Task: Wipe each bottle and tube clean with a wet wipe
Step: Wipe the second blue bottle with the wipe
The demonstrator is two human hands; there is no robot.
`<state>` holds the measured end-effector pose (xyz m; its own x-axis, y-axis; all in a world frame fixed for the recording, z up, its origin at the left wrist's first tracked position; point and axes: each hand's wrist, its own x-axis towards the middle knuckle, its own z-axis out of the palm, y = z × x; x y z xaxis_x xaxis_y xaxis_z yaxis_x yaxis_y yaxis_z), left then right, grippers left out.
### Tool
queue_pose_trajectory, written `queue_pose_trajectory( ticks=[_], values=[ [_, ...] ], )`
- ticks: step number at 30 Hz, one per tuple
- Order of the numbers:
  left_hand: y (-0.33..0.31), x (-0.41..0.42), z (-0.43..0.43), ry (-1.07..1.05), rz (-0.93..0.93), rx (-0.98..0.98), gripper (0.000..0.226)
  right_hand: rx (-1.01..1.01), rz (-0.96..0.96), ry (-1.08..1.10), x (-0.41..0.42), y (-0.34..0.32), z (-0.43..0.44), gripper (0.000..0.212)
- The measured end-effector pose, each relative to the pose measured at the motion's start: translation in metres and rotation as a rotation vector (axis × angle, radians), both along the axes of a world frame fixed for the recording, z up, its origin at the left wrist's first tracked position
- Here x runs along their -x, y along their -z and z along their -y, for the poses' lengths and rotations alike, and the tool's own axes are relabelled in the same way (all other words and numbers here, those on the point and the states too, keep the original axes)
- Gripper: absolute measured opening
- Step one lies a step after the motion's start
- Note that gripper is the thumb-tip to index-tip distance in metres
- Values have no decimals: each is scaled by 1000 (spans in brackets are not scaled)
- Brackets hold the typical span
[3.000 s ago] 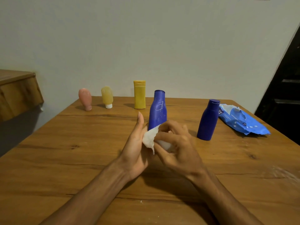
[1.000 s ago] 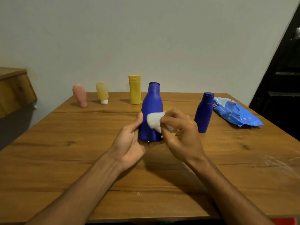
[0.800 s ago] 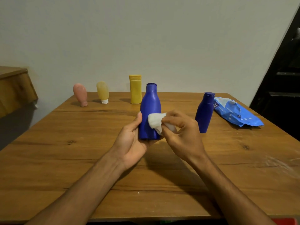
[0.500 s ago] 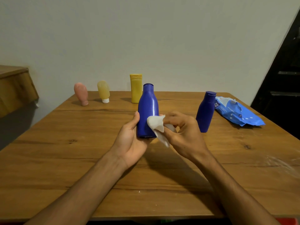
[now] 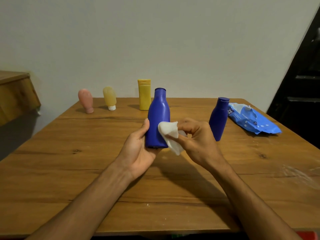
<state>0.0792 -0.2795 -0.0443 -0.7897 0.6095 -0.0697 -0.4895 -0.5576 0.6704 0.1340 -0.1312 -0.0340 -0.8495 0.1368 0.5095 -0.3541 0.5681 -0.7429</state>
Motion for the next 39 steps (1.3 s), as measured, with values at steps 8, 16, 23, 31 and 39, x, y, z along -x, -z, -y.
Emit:
queue_pose_trajectory(
  ticks=[8,16,23,31,39],
  values=[
    [2,-1,-2,16,-53,47,40,-57,-101,131,-2,-2,3,10],
    [0,-2,-2,13,-51,29,39,-194,-49,38,-3,-2,7,12],
    [2,-1,-2,97,-198,81,42,-64,-215,211,4,4,-3,21],
    [3,0,-2,116,-280,129,41,-64,-244,145,1,1,-3,31],
    [6,2,2,191,-379,255,58,60,-350,236,1,2,-5,18]
  ],
)
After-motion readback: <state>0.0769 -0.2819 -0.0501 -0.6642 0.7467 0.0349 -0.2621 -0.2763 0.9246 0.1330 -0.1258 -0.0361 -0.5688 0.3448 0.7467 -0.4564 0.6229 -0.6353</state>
